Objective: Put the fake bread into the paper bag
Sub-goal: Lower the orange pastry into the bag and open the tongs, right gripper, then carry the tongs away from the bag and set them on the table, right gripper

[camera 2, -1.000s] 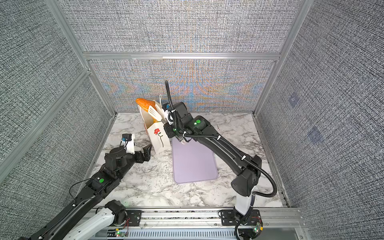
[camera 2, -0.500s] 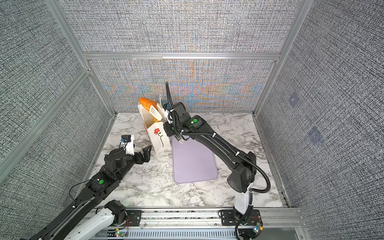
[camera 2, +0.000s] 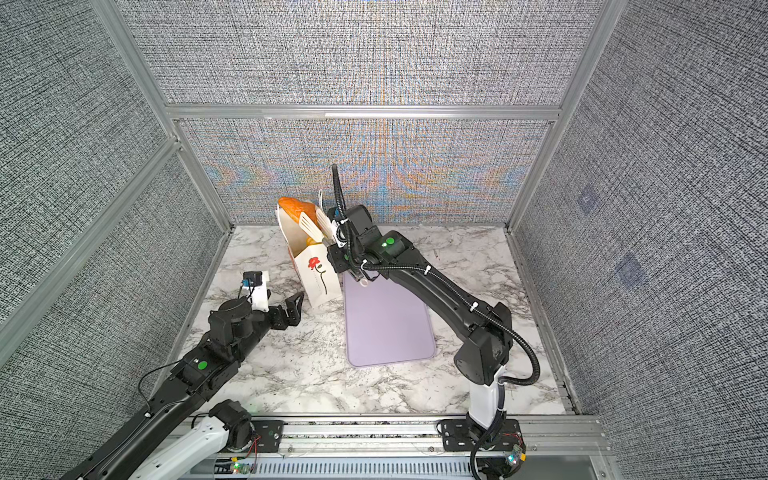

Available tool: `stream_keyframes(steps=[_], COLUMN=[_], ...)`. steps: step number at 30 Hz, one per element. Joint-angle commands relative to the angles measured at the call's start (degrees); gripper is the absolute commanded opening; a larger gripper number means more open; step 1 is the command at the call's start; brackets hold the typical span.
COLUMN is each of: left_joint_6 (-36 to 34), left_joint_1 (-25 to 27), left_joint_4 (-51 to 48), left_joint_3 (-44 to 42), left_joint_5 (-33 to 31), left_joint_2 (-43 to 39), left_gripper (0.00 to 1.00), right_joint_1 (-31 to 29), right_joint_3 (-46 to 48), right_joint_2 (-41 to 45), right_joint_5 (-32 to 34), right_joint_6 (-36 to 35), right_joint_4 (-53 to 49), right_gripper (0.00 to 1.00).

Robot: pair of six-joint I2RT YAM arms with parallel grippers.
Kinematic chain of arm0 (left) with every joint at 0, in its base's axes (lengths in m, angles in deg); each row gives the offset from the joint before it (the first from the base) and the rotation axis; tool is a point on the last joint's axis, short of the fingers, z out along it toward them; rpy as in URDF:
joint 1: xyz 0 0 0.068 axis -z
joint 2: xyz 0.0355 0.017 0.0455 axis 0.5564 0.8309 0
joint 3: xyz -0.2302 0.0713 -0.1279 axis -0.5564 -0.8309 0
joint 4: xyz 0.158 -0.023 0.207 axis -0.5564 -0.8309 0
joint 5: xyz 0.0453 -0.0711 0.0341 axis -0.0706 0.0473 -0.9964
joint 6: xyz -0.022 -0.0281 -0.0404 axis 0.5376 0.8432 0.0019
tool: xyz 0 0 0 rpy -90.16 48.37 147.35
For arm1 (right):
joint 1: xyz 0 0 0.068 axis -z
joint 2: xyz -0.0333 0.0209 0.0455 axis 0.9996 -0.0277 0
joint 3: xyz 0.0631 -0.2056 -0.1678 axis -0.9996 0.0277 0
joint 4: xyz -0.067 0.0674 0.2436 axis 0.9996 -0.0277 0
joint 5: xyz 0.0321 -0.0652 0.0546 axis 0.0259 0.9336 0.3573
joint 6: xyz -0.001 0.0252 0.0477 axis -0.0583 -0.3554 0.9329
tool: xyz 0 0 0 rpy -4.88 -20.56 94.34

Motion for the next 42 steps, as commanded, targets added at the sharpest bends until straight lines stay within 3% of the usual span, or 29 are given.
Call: stream_keyframes(steps=[1,16,23,37,42], left_joint_6=[0.49,0.75,1.10,3.53,4.96], left_joint_1=[-0.09,-0.09,-0.10,0.01,0.03], left_joint_4=[0.71,0.60,0.33,1.28,3.48], left_joint_3=[0.09,0.44,0.33,-3.53,-4.28], left_joint_5=[0.78,1.88,1.77,6.03,7.43], left_joint_2=[-0.08,0.36,-0.14,-1.03,-1.00], left_gripper=[1.00,1.00,0.99,0.99,0.99], right_joint_1=[0.18,0.69,0.60,1.98,4.50], right_joint_3=[0.05,-0.48,0.38,21.53,30.82], right_joint_2=[0.50,-0.01,3.07,22.02,28.08], right_joint_5=[0.31,0.16,0.61,12.45,14.35], right_joint_6=[0.41,0.29,-0.83,-4.91,-3.37], right_joint_4=[2.02,1.64,1.32,3.73,5.49], right_gripper=[0.43,0.53,0.54,0.55,0.56])
